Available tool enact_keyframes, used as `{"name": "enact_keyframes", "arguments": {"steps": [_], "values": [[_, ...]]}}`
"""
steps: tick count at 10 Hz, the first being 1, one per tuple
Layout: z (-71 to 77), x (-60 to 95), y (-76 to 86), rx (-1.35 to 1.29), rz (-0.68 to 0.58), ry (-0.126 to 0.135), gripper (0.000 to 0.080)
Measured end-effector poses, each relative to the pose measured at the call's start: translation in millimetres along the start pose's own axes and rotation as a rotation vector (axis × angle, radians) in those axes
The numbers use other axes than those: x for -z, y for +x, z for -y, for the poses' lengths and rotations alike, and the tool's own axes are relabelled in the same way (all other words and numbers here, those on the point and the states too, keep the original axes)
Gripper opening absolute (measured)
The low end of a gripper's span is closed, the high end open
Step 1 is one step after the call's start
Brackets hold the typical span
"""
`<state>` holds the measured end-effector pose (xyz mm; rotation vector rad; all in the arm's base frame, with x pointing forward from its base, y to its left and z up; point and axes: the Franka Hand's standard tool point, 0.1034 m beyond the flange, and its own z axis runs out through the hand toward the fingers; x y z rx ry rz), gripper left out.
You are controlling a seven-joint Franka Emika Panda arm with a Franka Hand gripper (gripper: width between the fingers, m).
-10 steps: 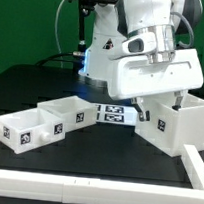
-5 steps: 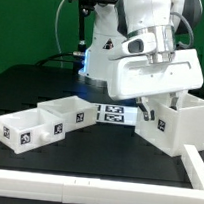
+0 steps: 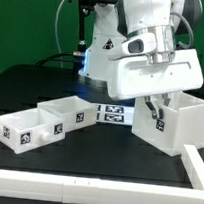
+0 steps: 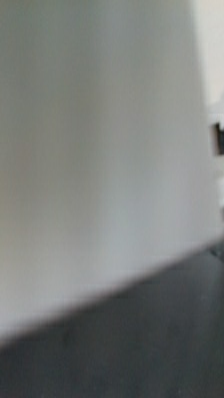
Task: Assemble drawer
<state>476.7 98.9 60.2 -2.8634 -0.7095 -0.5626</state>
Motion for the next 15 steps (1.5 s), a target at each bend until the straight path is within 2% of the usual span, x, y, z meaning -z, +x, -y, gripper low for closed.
{"name": "enact_keyframes", "arguments": {"steps": [3, 4, 5, 6, 7, 8, 9, 10, 11, 12, 13, 14, 15], "values": [[-1.8, 1.2, -0.4, -0.005, 0.004, -0.002, 0.0053], [-13.2, 14.7, -2.4, -0.051, 0.038, -0.021, 0.0051], [-27.9, 37.5, -5.3, -0.121, 0.050, -0.064, 0.0045], [-34.6, 53.0, -11.2, -0.181, 0.056, -0.093, 0.0044], [-34.3, 61.6, -14.2, -0.213, 0.086, -0.094, 0.0044], [-34.3, 67.4, -10.0, -0.208, 0.097, -0.094, 0.0044], [-33.6, 64.2, -12.2, -0.209, 0.098, -0.091, 0.0044], [-28.4, 61.5, -17.4, -0.217, 0.148, -0.066, 0.0044], [-20.6, 62.0, -18.7, -0.228, 0.242, -0.027, 0.0044], [-18.9, 64.1, -16.1, -0.234, 0.312, -0.003, 0.0044], [-24.1, 73.0, -19.0, -0.310, 0.435, 0.027, 0.0044], [-34.3, 79.4, -17.9, -0.359, 0.579, 0.033, 0.0044], [-37.7, 79.7, -14.5, -0.382, 0.725, 0.040, 0.0044]]}}
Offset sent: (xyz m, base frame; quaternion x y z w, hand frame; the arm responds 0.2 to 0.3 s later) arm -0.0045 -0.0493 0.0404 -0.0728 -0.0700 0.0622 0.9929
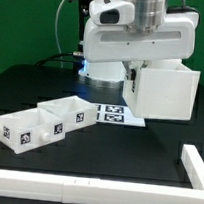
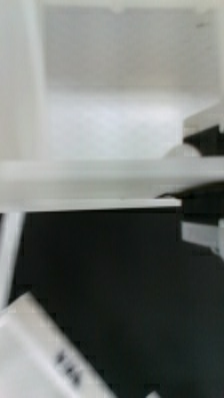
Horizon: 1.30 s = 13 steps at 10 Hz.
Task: Assemble drawer
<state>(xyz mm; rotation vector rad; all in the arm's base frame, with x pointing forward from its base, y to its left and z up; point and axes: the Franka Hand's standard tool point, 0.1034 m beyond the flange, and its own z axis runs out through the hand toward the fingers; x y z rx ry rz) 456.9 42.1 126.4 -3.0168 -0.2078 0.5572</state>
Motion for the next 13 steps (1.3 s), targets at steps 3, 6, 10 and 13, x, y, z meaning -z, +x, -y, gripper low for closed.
{"name": "enact_keyframes", "arguments": {"steps": [3, 6, 10, 13], "values": [[5.4, 5.7, 1.6, -0.008, 0.212, 0.027, 0.0044], [10.7, -2.7, -0.6, 0.009, 0.407, 0.073, 0.0044], [1.4, -26.5, 27.7, 0.015, 0.521, 0.130, 0.0043], [5.3, -23.6, 35.0, 0.109, 0.481, 0.145, 0.0043]]}}
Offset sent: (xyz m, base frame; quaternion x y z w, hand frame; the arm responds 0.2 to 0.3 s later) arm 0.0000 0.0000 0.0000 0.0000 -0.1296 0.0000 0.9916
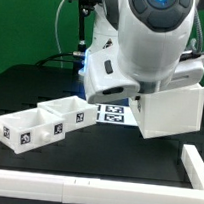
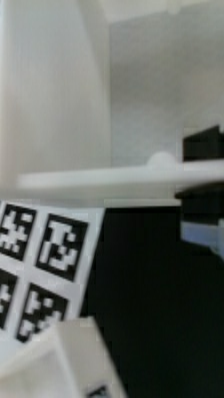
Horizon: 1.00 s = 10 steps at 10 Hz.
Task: Assemble drawer
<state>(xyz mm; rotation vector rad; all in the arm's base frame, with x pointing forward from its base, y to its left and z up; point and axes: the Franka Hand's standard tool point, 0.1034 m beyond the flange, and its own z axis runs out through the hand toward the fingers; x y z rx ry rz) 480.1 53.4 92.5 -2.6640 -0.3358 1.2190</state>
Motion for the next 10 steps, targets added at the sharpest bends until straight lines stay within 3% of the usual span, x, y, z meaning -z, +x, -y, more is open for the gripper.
{"name": "enact_keyframes", "arguments": {"steps": [2, 3, 4, 5, 6, 7, 8, 9, 10], "values": [[2.0, -0.8, 0.5, 0.017, 0.002, -0.002, 0.0069], [2.8, -1.0, 0.7, 0.022, 0.003, -0.003, 0.0245], [3.7, -1.1, 0.8, 0.027, 0.003, -0.005, 0.0245], [4.5, -1.3, 1.0, 0.033, 0.004, -0.006, 0.0428], [5.3, -1.4, 1.2, 0.041, 0.004, -0.007, 0.0559], [5.7, -0.8, 2.4, 0.046, -0.004, -0.009, 0.0559], [6.3, 3.6, 1.7, 0.046, -0.024, -0.012, 0.0631], [8.5, 11.7, -5.7, 0.057, -0.052, -0.014, 0.0644], [5.6, 15.5, -7.8, 0.085, -0.179, -0.028, 0.0644]]}}
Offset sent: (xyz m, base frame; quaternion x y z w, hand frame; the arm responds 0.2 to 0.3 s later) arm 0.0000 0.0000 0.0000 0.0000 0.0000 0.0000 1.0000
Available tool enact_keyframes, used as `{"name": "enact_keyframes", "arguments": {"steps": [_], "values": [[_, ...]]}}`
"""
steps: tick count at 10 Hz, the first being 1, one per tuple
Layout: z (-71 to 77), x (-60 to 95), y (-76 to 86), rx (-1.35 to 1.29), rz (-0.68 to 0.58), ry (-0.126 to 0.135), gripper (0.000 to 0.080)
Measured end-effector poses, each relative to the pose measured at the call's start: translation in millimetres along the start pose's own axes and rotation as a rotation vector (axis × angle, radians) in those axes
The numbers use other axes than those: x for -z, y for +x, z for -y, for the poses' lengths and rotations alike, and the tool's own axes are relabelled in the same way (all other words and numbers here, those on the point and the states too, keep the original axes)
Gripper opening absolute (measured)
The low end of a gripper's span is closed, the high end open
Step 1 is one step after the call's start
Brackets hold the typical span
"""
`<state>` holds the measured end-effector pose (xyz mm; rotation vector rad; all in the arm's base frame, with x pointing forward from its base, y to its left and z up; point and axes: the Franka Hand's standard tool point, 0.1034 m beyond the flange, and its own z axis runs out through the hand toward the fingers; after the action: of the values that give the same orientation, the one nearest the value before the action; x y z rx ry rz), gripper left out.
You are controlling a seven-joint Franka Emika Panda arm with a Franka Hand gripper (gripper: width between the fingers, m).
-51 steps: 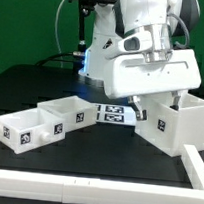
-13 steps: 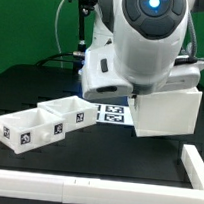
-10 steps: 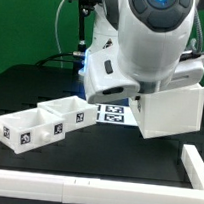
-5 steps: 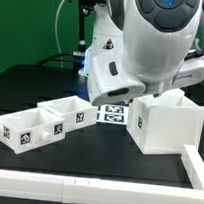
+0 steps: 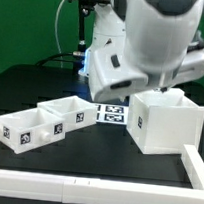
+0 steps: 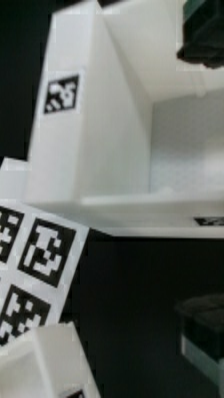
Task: Assemble drawer
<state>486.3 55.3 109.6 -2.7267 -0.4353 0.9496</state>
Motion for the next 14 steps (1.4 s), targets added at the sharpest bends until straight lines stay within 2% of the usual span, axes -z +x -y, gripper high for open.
{"name": "enact_keyframes", "arguments": {"steps": [2, 3, 6, 7, 8, 9, 10, 12, 13, 14], "values": [[-3.6, -5.4, -19.7, -0.019, -0.258, -0.047, 0.0649], [-3.2, -6.3, -22.8, -0.030, -0.321, -0.055, 0.0649], [-8.4, -4.5, -17.8, -0.035, -0.481, -0.085, 0.0649], [-10.9, -5.0, -17.6, -0.057, -0.597, -0.099, 0.0649], [-13.7, -12.4, -20.4, -0.067, -0.701, -0.127, 0.0649], [-14.6, -19.8, -18.0, -0.079, -0.744, -0.132, 0.0649], [-14.6, -13.2, -9.8, -0.077, -0.789, -0.143, 0.0649], [-12.6, 0.5, 6.0, -0.076, -0.915, -0.192, 0.0649], [-17.8, -2.2, 9.7, -0.072, -0.985, -0.236, 0.0649], [-26.3, -1.7, 8.8, -0.083, -1.033, -0.265, 0.0649]]}}
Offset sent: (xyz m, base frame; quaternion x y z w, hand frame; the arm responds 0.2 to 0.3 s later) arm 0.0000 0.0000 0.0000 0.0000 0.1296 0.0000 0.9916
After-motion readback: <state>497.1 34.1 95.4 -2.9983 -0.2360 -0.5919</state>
